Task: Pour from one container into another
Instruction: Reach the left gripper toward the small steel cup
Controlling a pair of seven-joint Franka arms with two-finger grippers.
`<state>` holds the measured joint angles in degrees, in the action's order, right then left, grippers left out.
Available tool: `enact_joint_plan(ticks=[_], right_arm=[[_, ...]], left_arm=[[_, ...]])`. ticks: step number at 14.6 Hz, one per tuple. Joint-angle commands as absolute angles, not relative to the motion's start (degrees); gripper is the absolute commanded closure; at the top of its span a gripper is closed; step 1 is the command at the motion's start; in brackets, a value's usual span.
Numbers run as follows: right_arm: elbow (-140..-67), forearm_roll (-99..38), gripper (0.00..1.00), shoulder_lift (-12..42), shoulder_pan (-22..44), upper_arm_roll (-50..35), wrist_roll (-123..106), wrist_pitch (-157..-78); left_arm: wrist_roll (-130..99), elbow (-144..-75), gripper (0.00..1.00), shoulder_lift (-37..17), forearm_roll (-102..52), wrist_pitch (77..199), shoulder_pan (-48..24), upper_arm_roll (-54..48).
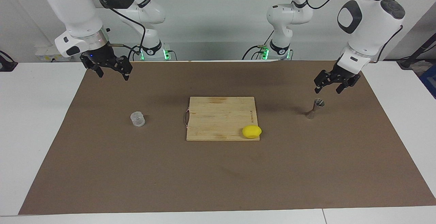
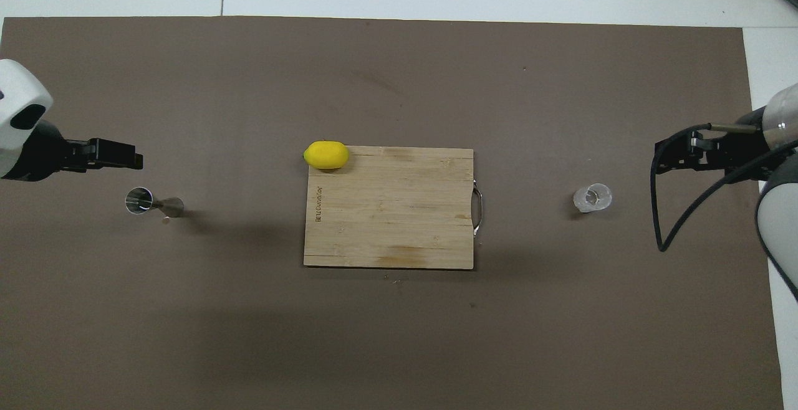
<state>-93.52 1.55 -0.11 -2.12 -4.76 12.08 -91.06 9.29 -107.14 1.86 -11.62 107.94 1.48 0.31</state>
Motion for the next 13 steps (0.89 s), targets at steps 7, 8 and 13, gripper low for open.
enact_joint_plan(ticks=[7, 8, 13], right_arm=[[-94.7, 1.2, 0.0, -1.1, -2.9, -5.2, 11.3, -91.1], [-94.7, 1.2, 0.0, -1.1, -2.9, -5.2, 11.3, -91.2], [-94.7, 1.2, 0.0, -1.1, -2.9, -5.2, 11.3, -91.1]], left_arm=[[52.2, -100.1, 0.0, -6.8, -31.4, 96.3, 14.6, 0.1], [55.0, -100.1, 0.0, -7.7, -34.0, 95.3, 15.9, 0.2], [79.4, -96.5, 0.0, -15.5, -46.5, 85.9, 22.5, -0.1]])
